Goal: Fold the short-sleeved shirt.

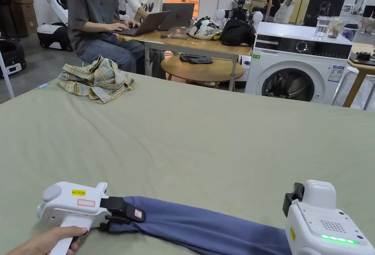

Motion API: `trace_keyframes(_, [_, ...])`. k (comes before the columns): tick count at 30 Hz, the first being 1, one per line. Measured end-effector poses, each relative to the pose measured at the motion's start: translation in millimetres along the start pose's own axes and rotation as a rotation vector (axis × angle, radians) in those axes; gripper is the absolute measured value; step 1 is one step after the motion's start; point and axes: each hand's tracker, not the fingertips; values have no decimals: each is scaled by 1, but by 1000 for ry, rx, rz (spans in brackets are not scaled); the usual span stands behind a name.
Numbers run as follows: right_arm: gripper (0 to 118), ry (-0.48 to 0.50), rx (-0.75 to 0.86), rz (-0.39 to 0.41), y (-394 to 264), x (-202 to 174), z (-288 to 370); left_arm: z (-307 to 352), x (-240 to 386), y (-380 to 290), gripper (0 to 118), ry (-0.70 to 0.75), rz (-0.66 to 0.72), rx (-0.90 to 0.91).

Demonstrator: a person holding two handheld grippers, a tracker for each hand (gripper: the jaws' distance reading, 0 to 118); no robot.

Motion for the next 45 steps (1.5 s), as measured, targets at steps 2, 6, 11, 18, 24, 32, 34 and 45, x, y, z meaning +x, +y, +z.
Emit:
trace_keyframes(2, [0,6,-8,3,0,1,-1,6,4,-2,11,-52,-22,33])
trace_keyframes(6, [0,6,-9,13,2,3,-4,16,22,0,10,17,-82,48])
trace_keyframes(11, [0,10,-6,14,5,4,-6,44,51,-3,9,49,-123,139])
trace_keyframes(18, [0,28,-7,18,6,3,-6,99,80,-2,9,240,-188,198])
trace_keyframes(24, [0,36,-14,25,7,1,-8,79,137,-11,9,332,-311,176])
trace_keyframes(32, [0,26,-5,24,11,11,-3,3,194,-22,9,179,-357,21])
trace_keyframes(34, [0,21,-4,21,11,14,-2,-25,200,-24,9,214,-363,-28])
trace_keyframes(45, [0,-14,-30,13,4,30,0,-160,180,-41,19,524,-412,-167])
